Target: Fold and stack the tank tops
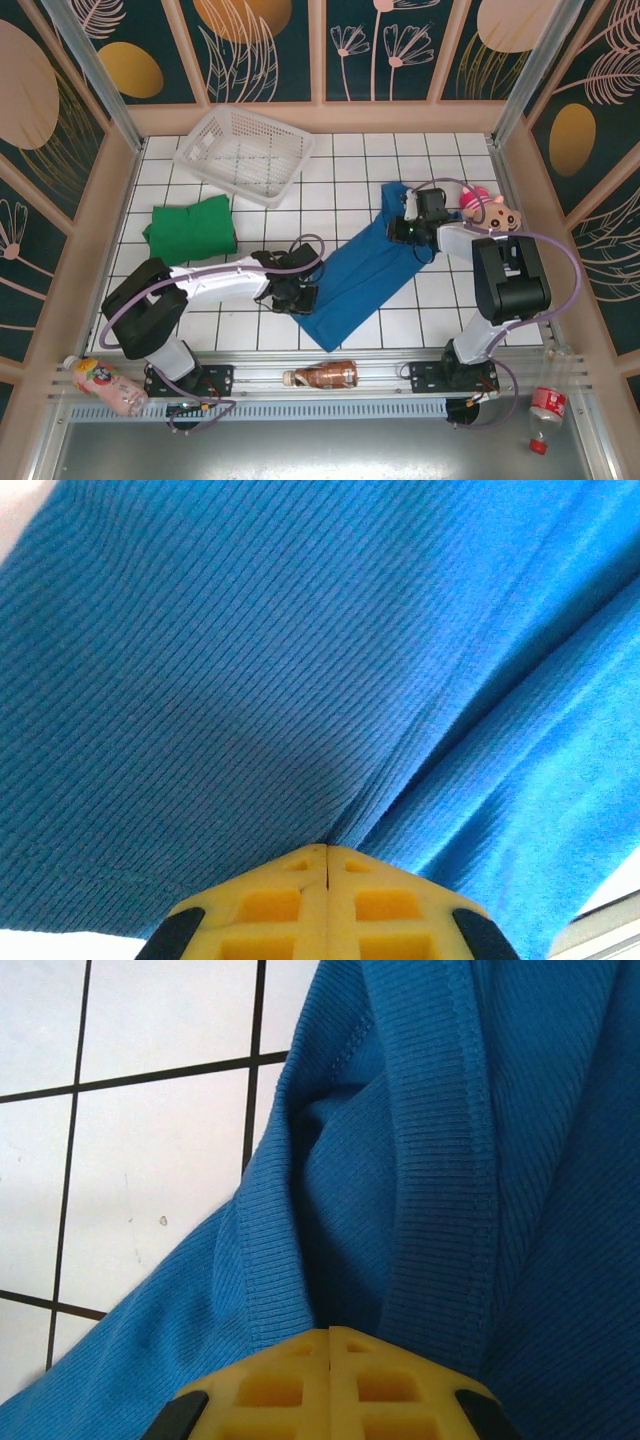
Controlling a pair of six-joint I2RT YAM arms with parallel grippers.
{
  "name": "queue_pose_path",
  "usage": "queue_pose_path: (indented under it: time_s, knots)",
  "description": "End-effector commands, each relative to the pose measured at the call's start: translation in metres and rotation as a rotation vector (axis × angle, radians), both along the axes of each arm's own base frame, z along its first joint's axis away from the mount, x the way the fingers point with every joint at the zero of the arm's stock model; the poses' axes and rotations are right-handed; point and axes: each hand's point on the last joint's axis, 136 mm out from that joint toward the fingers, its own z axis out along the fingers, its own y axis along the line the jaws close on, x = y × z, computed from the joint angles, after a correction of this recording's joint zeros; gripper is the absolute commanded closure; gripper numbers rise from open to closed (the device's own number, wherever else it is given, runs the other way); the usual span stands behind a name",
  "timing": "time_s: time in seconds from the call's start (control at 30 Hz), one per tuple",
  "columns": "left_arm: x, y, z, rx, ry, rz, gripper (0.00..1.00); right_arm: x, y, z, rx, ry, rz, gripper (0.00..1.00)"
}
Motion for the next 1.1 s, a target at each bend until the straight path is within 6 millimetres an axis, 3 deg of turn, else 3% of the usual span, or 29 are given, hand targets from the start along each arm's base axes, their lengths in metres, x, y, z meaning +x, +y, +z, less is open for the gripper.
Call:
queue_pose_path:
  time_s: [0.0, 0.07, 0.27, 0.4, 0.47, 0.57, 0.8, 1.07]
  knots:
    - [-0.01, 0.005, -0.01, 0.026, 0.052, -0.002, 1.0, -0.002, -0.012, -0.012, -0.04, 0.05, -0.045, 0.91]
    - [-0.01, 0.005, -0.008, 0.031, 0.05, -0.009, 0.98, -0.001, -0.013, -0.008, -0.051, 0.055, -0.043, 0.89]
    - [-0.015, -0.005, 0.008, -0.025, 0.075, -0.023, 0.76, 0.011, -0.035, 0.015, -0.131, 0.094, -0.105, 0.74]
    - [-0.014, -0.012, 0.027, -0.061, 0.079, -0.028, 0.62, 0.033, -0.037, 0.049, -0.119, 0.001, -0.117, 0.69]
    - [-0.004, -0.02, 0.043, -0.075, 0.044, -0.025, 0.58, 0.044, -0.032, 0.059, -0.098, -0.037, -0.11, 0.69]
    - [0.008, -0.024, 0.048, -0.06, 0.011, -0.04, 0.55, 0.059, -0.026, 0.056, -0.079, -0.056, -0.091, 0.66]
    - [0.033, -0.024, 0.034, -0.029, -0.037, -0.002, 0.56, 0.095, -0.024, 0.042, -0.152, -0.119, -0.089, 0.64]
    - [0.031, -0.031, 0.023, -0.068, -0.013, 0.003, 0.55, 0.133, -0.012, 0.031, -0.331, -0.208, -0.021, 0.59]
